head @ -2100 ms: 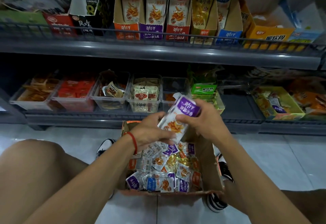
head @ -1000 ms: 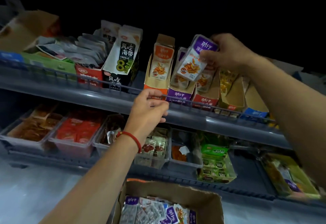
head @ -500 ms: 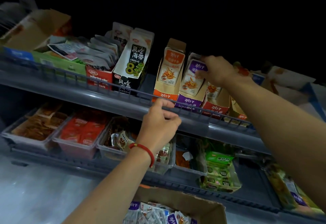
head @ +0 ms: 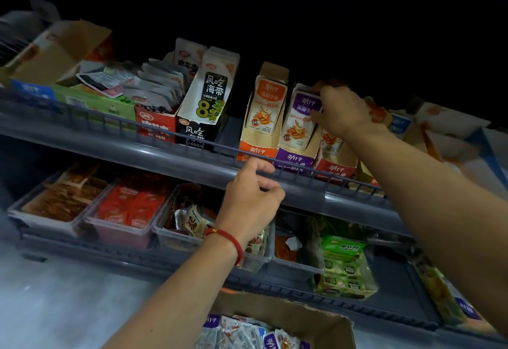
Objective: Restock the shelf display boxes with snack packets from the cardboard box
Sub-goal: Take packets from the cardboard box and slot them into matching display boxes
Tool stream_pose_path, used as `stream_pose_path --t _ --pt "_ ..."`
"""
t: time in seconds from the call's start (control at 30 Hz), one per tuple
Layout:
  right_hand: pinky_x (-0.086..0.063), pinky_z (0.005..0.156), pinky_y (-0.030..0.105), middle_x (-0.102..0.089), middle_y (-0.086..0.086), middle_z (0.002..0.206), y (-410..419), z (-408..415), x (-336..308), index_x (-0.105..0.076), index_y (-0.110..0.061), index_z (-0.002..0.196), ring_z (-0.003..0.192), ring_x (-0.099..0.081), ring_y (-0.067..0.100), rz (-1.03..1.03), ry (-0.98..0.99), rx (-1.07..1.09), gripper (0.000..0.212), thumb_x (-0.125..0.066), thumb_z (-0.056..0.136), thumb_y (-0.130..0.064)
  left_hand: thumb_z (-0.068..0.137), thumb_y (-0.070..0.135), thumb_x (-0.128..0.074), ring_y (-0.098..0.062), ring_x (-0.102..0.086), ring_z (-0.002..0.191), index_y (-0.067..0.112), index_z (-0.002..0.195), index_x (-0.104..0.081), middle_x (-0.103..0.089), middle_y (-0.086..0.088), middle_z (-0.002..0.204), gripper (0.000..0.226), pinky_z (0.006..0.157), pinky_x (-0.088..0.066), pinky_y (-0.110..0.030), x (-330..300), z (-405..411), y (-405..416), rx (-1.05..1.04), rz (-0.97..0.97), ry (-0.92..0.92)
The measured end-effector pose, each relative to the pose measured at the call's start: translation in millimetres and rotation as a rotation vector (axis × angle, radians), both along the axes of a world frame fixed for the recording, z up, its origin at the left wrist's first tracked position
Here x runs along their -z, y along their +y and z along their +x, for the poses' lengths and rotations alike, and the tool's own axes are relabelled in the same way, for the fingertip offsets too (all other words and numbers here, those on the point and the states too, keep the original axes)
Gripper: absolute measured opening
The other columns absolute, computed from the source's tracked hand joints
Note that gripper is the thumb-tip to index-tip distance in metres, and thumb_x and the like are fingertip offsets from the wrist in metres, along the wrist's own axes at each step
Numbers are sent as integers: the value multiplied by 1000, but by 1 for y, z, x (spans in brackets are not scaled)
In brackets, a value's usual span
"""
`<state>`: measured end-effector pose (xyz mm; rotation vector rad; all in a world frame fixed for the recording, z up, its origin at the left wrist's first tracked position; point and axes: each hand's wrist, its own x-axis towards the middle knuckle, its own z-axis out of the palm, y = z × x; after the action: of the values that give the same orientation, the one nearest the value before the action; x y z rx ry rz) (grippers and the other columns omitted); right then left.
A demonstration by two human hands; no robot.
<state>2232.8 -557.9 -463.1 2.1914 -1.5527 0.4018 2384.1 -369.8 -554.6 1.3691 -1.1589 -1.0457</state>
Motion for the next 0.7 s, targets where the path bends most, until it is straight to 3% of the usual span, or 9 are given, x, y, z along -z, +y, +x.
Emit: stream_pose_path --t 0.23,0.33,0.43,0.57,0.63,0.7 --pt "-50 89 43 -53 11 135 28 -18 -4 -51 -17 138 123 -52 31 -75 -133 -118 47 -66 94 -26 90 12 -66 -12 -69 91 33 105 -59 -71 8 99 26 83 -62 -41 6 -1 6 13 6 -84" --pt "-48 81 37 -60 6 116 76 -37 5 -61 -16 120 108 -56 24 -113 -250 -277 27 -60 94 -23 91 13 -65 -13 -70 87 32 100 -61 -71 9 98 21 78 -62 -36 19 -6 16 72 21 -181" --pt "-50 71 36 -64 -1 92 136 -63 41 -64 -20 95 84 -60 20 -8 -347 -342 16 -54 86 -28 89 15 -67 -11 -67 87 30 98 -62 -68 12 96 18 75 -59 -32 42 -17 28 178 48 -350" --pt "-54 70 34 -67 -8 87 192 -97 132 -61 -31 91 82 -64 17 493 -292 -183 9 -59 85 -36 83 11 -67 -15 -65 93 26 94 -64 -68 7 95 18 83 -54 -33 91 -41 38 271 143 -571" --pt "-52 78 31 -70 -2 102 202 -113 183 -64 -31 104 95 -66 22 822 -108 -110 18 -58 89 -39 86 11 -64 -17 -63 97 23 98 -62 -66 3 102 17 87 -53 -34 124 -54 47 354 211 -679" --pt "-49 83 31 -67 1 116 210 -124 230 -65 -23 120 104 -63 23 1176 48 -53 29 -60 95 -37 90 14 -60 -17 -62 98 23 103 -62 -65 2 107 16 80 -50 -30 163 -63 60 463 271 -795"
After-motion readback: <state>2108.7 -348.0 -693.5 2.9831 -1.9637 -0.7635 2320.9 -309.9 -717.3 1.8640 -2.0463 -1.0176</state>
